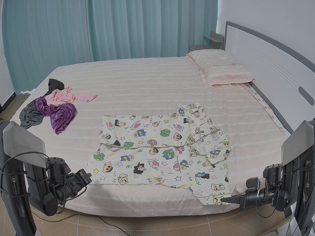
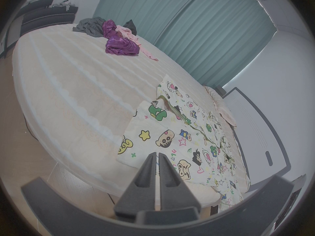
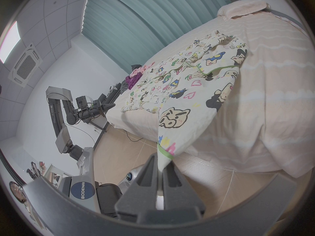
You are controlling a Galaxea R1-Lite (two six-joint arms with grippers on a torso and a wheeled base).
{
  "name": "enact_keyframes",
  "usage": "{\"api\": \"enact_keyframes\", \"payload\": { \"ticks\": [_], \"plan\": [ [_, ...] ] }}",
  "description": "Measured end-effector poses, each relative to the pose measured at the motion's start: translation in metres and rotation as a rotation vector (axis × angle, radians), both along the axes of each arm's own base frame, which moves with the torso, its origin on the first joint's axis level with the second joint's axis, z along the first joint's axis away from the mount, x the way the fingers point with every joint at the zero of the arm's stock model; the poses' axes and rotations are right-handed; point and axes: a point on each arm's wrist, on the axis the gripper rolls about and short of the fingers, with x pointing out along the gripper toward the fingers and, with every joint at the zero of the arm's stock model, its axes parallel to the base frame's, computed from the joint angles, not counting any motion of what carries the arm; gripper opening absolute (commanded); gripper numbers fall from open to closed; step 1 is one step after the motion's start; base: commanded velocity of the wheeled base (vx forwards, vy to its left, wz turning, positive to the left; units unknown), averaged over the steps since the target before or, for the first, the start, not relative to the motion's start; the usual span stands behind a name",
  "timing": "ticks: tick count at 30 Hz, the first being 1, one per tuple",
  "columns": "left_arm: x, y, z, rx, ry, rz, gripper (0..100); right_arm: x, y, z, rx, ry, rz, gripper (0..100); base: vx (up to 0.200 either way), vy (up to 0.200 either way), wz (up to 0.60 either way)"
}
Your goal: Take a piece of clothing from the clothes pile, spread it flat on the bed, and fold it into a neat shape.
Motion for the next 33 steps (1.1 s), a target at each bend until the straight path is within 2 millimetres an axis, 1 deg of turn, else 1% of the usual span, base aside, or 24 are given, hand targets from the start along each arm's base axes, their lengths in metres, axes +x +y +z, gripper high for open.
{"api": "enact_keyframes", "payload": {
  "ticks": [3,7,12,16,20,26,27,29,33],
  "plan": [
    [-0.002,0.000,0.002,0.005,-0.001,0.006,0,-0.002,-0.001,0.000,-0.001,0.007,-0.003,0,0.000,0.000,0.00],
    [-0.009,-0.004,0.002,0.003,0.020,-0.017,0,-0.002,-0.001,-0.001,-0.001,0.011,-0.004,0,0.000,0.000,0.00],
    [-0.015,-0.010,-0.007,-0.005,0.076,-0.046,0,-0.002,-0.001,-0.001,-0.001,0.012,-0.004,0,0.000,0.000,0.00],
    [-0.013,-0.013,-0.016,-0.051,0.109,-0.023,0,-0.002,-0.001,-0.001,-0.001,0.012,-0.003,0,0.000,0.000,0.00],
    [-0.006,-0.017,-0.020,-0.131,0.114,0.020,0,-0.002,-0.001,-0.001,-0.002,0.012,-0.003,0,0.000,0.000,0.00],
    [-0.005,-0.019,-0.022,-0.138,0.120,0.017,0,-0.002,-0.001,-0.001,-0.002,0.012,-0.002,0,0.000,0.000,0.00],
    [-0.006,-0.020,-0.023,-0.137,0.127,0.016,100,-0.002,-0.001,-0.001,-0.002,0.012,-0.002,0,0.000,0.000,0.00],
    [-0.010,-0.021,-0.024,-0.130,0.142,0.015,100,-0.002,-0.001,-0.001,-0.002,0.012,-0.002,0,0.000,0.000,0.00],
    [-0.011,-0.021,-0.025,-0.108,0.142,0.040,100,-0.002,-0.001,-0.002,-0.002,0.015,-0.002,0,0.000,0.000,0.00]
  ]
}}
